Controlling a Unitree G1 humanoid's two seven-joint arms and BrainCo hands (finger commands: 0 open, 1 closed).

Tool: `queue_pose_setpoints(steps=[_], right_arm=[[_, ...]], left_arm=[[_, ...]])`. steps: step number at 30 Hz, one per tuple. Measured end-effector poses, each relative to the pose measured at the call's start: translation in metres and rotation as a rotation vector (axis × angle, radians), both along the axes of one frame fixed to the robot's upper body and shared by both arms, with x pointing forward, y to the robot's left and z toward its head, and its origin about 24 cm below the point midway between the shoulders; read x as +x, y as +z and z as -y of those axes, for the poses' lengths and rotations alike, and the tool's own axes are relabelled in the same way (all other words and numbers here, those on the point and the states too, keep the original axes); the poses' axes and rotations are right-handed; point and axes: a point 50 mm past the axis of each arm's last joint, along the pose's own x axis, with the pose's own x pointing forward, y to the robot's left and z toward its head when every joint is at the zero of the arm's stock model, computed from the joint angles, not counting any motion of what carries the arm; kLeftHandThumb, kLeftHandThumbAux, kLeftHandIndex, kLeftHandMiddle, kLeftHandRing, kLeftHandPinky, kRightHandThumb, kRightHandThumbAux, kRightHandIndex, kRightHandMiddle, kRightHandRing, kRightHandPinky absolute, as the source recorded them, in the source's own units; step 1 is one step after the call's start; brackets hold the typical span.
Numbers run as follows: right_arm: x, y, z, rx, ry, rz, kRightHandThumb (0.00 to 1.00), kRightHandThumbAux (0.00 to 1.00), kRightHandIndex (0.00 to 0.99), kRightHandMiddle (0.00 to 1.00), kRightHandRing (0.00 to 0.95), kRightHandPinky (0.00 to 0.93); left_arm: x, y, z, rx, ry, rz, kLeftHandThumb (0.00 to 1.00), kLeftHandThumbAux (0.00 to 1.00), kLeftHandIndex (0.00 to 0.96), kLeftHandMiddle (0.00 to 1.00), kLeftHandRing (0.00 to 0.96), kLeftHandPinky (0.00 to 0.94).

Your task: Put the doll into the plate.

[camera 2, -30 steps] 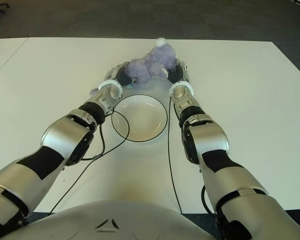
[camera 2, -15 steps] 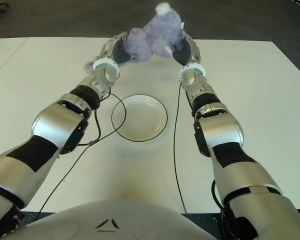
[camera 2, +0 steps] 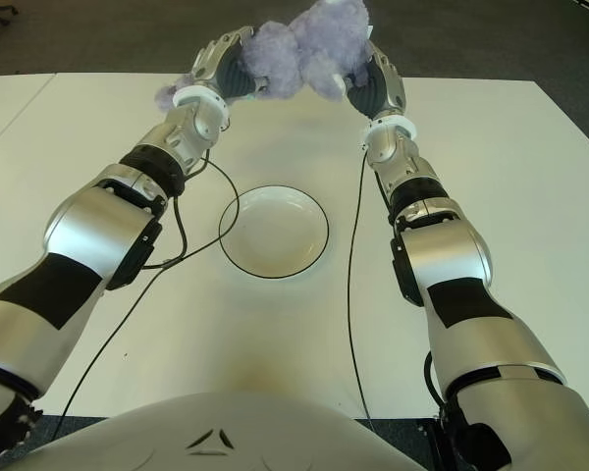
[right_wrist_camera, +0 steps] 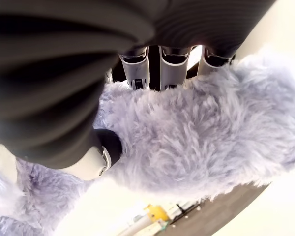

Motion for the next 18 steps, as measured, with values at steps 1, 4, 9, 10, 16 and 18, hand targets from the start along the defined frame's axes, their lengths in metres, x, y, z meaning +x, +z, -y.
queue_pose_setpoints(steps=[1,4,9,10,16,18], right_arm=[[0.0,0.001,0.0,-0.003,0.002,0.003,0.724,0.709,0.439,0.842,0.853,0.867],[0.0,0.003,0.001,-0.015,0.012,0.016,0.724,0.709,0.439,0.843,0.854,0.868],[-0.001,0.012,0.003,-0.038,0.031,0.047,0.724,0.709,0.44,0.84,0.853,0.862],[-0.001,0.016,0.003,-0.044,0.042,0.06,0.724,0.709,0.44,0.842,0.856,0.866],[-0.008,0.042,0.007,-0.053,0.131,0.16,0.725,0.709,0.44,0.85,0.864,0.877],[-0.012,0.045,0.008,-0.053,0.152,0.175,0.725,0.708,0.44,0.853,0.867,0.879]], left_arm=[[0.0,0.001,0.0,0.007,-0.005,0.006,0.746,0.696,0.44,0.843,0.833,0.83],[0.0,0.003,-0.003,0.026,-0.017,0.023,0.746,0.696,0.44,0.845,0.833,0.831],[0.0,0.01,-0.006,0.037,-0.041,0.072,0.746,0.696,0.44,0.852,0.837,0.822],[0.0,0.013,-0.007,0.039,-0.052,0.092,0.746,0.696,0.44,0.851,0.836,0.817],[-0.005,0.03,-0.015,0.044,-0.134,0.221,0.747,0.696,0.44,0.842,0.83,0.783],[-0.008,0.031,-0.017,0.049,-0.156,0.25,0.748,0.696,0.441,0.835,0.826,0.767]])
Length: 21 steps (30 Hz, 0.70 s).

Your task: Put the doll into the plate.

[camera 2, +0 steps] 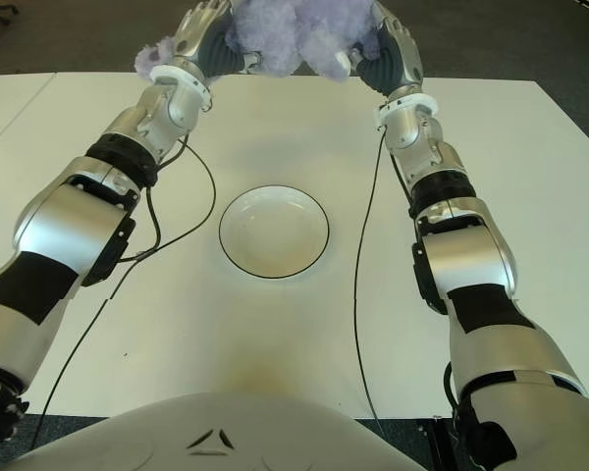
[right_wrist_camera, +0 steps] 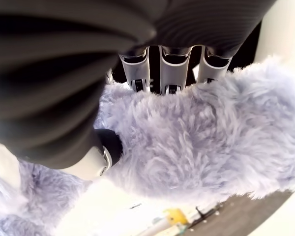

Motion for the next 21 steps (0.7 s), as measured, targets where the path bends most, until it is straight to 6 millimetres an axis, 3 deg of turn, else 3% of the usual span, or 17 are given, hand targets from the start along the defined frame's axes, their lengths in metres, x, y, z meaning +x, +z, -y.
queue_pose_setpoints(steps=[4,12,21], right_arm=[[-0.013,-0.004,0.002,-0.017,0.044,0.012,0.726,0.708,0.44,0.857,0.872,0.88],[-0.035,-0.032,0.008,-0.069,0.077,-0.072,0.724,0.709,0.44,0.858,0.872,0.87],[-0.058,-0.029,0.008,-0.083,0.145,-0.109,0.72,0.71,0.44,0.854,0.865,0.872]], left_arm=[[-0.008,-0.005,-0.005,0.039,-0.051,0.053,0.75,0.696,0.441,0.832,0.824,0.761],[-0.028,-0.025,-0.02,0.09,-0.11,0.055,0.753,0.693,0.442,0.837,0.824,0.774],[-0.049,-0.02,-0.031,0.165,-0.133,0.053,0.754,0.691,0.443,0.834,0.829,0.796]])
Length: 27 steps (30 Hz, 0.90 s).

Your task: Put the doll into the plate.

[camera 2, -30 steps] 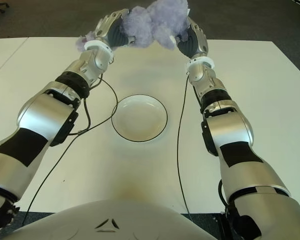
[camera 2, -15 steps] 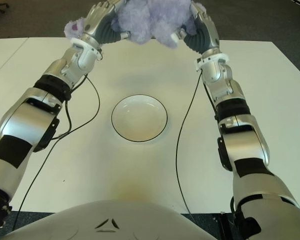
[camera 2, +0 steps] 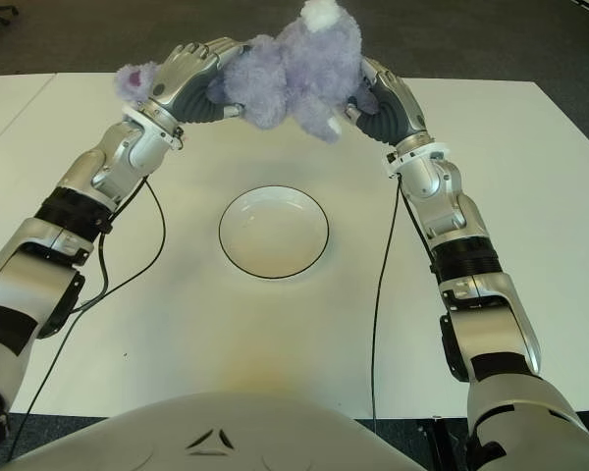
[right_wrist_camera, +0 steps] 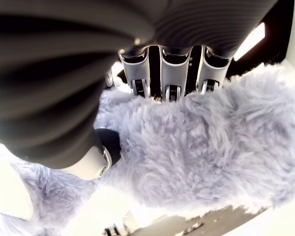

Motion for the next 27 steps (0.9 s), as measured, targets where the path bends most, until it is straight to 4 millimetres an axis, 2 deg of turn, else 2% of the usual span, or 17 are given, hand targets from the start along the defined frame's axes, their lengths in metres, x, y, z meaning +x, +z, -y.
queue_pose_setpoints(steps=[11,15,19,23,27], right_arm=[[-0.034,0.009,-0.007,-0.045,0.066,-0.065,0.718,0.711,0.439,0.846,0.86,0.856],[-0.05,0.004,-0.013,-0.061,0.109,-0.114,0.717,0.711,0.439,0.84,0.853,0.858],[-0.065,-0.006,-0.021,-0.086,0.161,-0.175,0.715,0.71,0.439,0.849,0.863,0.859],[-0.071,-0.015,-0.022,-0.103,0.182,-0.225,0.714,0.709,0.439,0.857,0.866,0.861],[-0.073,-0.016,-0.024,-0.113,0.197,-0.241,0.714,0.709,0.439,0.86,0.864,0.857]], left_arm=[[-0.033,0.013,-0.006,0.076,-0.007,-0.032,0.753,0.69,0.443,0.833,0.832,0.808],[-0.047,0.006,-0.005,0.115,-0.031,-0.095,0.752,0.691,0.443,0.837,0.839,0.829],[-0.057,-0.011,-0.001,0.187,-0.05,-0.18,0.748,0.693,0.442,0.863,0.859,0.848],[-0.065,-0.028,0.001,0.244,-0.055,-0.248,0.746,0.693,0.441,0.867,0.861,0.847],[-0.069,-0.033,0.002,0.272,-0.059,-0.284,0.745,0.693,0.441,0.861,0.86,0.847]])
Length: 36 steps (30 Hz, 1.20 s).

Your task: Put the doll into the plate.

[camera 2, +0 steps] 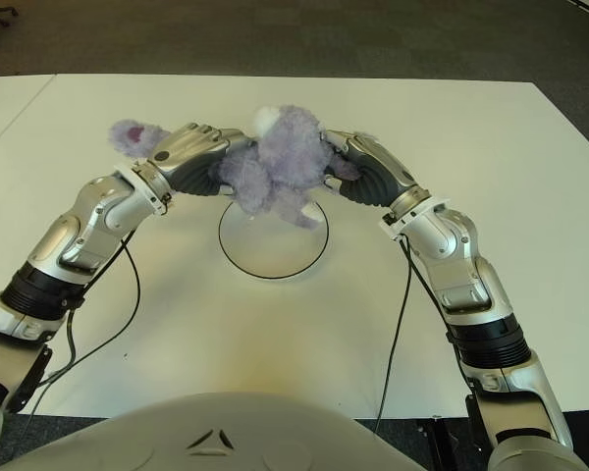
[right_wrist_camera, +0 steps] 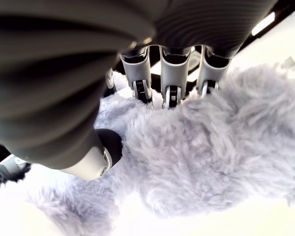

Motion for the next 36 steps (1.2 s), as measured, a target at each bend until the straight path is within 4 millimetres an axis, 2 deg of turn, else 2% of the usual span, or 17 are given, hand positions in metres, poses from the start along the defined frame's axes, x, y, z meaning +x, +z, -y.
queue_pose_setpoints(steps=[9,13,20,26,36], right_arm=[[-0.001,-0.002,0.0,-0.018,-0.004,-0.001,0.716,0.707,0.439,0.863,0.862,0.847],[-0.004,-0.009,0.001,-0.027,-0.015,-0.022,0.717,0.707,0.439,0.863,0.86,0.847],[-0.015,-0.034,0.004,-0.05,-0.03,-0.108,0.716,0.707,0.439,0.872,0.865,0.851],[-0.016,-0.044,0.004,-0.105,-0.038,-0.135,0.717,0.707,0.439,0.877,0.867,0.85],[-0.015,-0.049,0.004,-0.157,-0.051,-0.135,0.715,0.707,0.438,0.879,0.868,0.857]], left_arm=[[-0.002,0.003,0.0,0.02,0.005,0.012,0.744,0.692,0.441,0.883,0.871,0.845],[-0.002,0.002,0.001,0.027,0.003,-0.003,0.745,0.692,0.441,0.876,0.865,0.838],[-0.009,-0.016,0.006,0.018,0.004,-0.095,0.749,0.692,0.442,0.845,0.842,0.823],[-0.016,-0.036,0.011,-0.019,0.007,-0.172,0.749,0.691,0.443,0.845,0.841,0.812],[-0.01,-0.049,0.013,-0.074,0.043,-0.202,0.742,0.694,0.439,0.939,0.889,0.859]])
